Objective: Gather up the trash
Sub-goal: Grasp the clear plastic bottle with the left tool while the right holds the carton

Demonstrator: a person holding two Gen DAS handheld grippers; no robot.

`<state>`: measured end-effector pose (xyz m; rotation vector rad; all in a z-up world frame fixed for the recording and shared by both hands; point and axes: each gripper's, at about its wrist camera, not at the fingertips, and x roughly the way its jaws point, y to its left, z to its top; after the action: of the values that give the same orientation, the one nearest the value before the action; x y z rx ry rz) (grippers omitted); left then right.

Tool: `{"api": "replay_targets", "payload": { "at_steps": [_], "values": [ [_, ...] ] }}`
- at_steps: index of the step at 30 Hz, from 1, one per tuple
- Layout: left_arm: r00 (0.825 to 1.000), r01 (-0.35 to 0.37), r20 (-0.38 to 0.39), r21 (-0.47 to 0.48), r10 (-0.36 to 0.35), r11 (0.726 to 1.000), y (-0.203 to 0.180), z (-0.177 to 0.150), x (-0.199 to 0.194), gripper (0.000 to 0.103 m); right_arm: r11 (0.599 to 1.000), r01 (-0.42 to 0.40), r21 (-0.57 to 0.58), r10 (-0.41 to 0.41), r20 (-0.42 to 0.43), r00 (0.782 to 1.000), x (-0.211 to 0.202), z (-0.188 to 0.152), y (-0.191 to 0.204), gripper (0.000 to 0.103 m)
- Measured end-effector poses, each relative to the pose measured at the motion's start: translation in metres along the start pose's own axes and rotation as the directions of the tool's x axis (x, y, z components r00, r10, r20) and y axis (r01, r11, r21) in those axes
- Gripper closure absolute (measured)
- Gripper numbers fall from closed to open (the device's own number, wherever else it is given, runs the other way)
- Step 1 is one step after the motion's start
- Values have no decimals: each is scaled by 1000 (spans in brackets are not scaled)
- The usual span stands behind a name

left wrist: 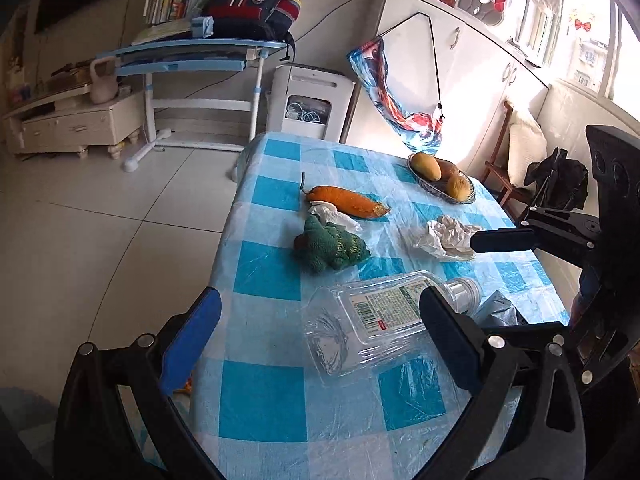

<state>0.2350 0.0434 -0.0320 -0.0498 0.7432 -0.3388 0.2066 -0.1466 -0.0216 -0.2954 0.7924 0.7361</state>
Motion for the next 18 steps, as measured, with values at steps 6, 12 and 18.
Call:
{"api": "replay_targets", "payload": {
  "at_steps": [6, 12, 18],
  "values": [
    [999, 7, -46, 325, 8, 946, -59, -3, 18, 7, 975, 76, 210, -74, -19, 997, -39, -63, -8, 19],
    [987, 14, -142, 550, 78, 835, -85, -21, 42, 7, 951, 75, 299, -65, -43, 997, -30, -92, -12, 19],
    [972, 14, -179, 687, 151, 727, -93, -30, 54, 7, 947, 54, 316, -48, -28, 998, -33, -93, -13, 19]
  ]
}}
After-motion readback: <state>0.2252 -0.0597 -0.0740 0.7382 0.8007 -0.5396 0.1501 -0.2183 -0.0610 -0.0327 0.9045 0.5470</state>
